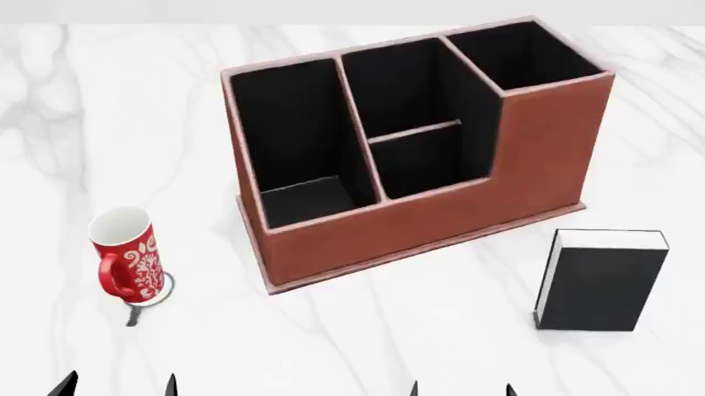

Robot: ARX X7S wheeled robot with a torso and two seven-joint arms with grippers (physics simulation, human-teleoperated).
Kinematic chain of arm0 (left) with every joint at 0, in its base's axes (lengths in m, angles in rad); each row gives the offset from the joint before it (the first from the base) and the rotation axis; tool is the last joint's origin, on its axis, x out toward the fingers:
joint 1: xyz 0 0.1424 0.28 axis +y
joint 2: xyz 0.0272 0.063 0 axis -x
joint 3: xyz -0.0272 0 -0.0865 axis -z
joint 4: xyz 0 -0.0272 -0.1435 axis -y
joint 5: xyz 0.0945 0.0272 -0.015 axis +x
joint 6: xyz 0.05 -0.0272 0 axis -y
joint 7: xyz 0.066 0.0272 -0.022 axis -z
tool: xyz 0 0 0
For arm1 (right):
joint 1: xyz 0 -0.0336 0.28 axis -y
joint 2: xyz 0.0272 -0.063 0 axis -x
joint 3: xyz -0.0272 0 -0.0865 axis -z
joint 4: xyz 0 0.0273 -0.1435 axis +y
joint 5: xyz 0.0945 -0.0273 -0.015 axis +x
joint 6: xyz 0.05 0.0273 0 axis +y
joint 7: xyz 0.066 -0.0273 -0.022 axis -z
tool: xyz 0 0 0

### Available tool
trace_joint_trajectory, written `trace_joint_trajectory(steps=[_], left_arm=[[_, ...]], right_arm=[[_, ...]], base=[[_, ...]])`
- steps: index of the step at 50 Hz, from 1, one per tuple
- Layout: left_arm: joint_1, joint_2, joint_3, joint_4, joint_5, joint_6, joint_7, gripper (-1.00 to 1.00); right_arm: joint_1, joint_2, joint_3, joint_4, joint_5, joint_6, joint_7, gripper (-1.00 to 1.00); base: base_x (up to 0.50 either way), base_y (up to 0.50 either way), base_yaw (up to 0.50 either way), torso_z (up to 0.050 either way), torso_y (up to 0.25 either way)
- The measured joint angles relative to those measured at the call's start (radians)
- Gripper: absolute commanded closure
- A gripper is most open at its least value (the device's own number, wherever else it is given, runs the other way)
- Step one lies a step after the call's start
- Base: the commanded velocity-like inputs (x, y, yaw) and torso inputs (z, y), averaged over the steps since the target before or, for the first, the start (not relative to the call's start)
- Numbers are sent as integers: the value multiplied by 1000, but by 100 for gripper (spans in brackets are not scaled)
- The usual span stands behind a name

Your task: Pick up the book and place it in the back compartment of the caddy.

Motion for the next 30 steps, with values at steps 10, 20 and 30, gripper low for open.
trace_joint_trajectory(steps=[10,20,30], left_arm=[[4,-20,22,5,-24,6,-16,-100],[16,-43,51,17,-38,32,-37,-100],[42,-61,74,37,-22,108,-75,-100]], right_arm=[[-2,19,-26,0,17,-6,22,-100],[-9,40,-49,-9,44,-20,46,-100],[-32,58,-67,-26,65,-93,60,-100]], base=[[0,0,0,0,0],[0,0,0,0,0],[0,0,0,0,0]])
